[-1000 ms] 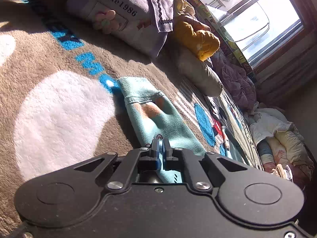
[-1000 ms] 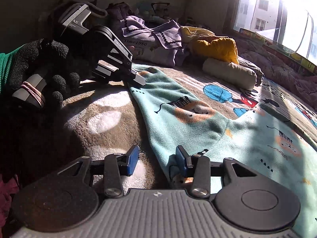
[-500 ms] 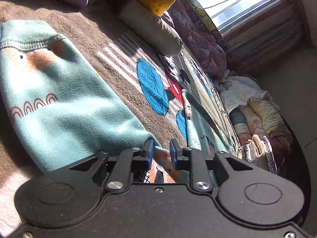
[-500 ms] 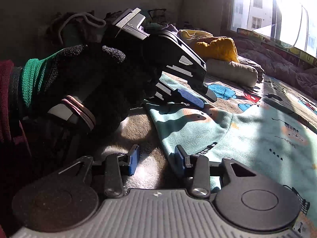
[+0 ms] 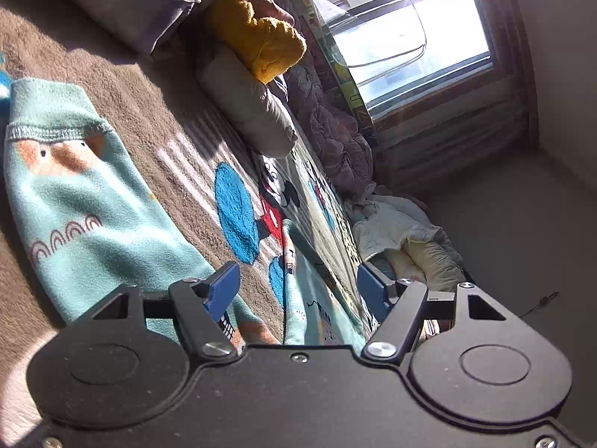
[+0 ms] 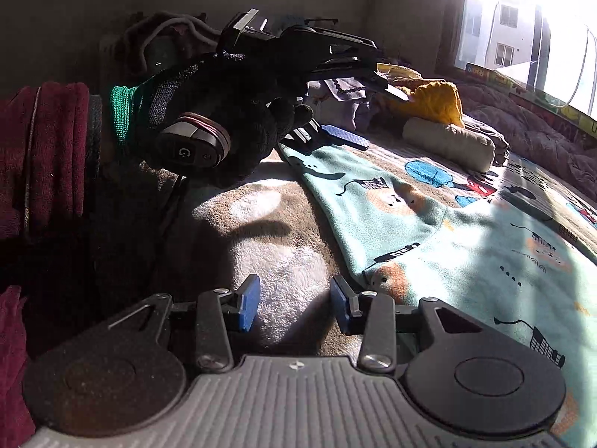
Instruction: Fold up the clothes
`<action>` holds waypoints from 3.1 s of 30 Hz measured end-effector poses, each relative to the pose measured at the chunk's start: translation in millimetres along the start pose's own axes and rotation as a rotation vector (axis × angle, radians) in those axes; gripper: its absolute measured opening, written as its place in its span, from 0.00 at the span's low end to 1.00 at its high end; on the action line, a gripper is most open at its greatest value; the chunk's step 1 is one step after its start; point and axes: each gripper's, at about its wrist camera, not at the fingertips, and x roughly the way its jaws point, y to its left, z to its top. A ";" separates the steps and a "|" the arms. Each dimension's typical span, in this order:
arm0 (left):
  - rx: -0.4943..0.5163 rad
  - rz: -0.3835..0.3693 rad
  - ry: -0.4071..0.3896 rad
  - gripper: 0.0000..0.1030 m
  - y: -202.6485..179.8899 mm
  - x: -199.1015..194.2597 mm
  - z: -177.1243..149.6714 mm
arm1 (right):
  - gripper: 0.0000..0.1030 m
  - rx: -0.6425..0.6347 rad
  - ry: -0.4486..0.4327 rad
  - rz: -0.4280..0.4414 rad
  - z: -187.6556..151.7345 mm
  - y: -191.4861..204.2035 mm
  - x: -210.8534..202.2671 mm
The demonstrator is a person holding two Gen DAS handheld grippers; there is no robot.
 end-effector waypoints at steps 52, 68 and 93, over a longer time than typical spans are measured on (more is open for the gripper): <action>1.029 0.290 0.094 0.84 -153.1 60.8 -274.5 | 0.35 0.593 -0.149 -0.612 -127.7 -145.7 -200.9; 1.501 0.278 0.254 0.90 -220.2 153.2 -391.1 | 0.56 1.373 -0.651 -0.571 -259.8 -245.0 -314.2; 1.740 0.295 0.352 0.66 -281.7 302.1 -475.5 | 0.85 1.759 -0.905 -0.346 -332.7 -284.3 -326.3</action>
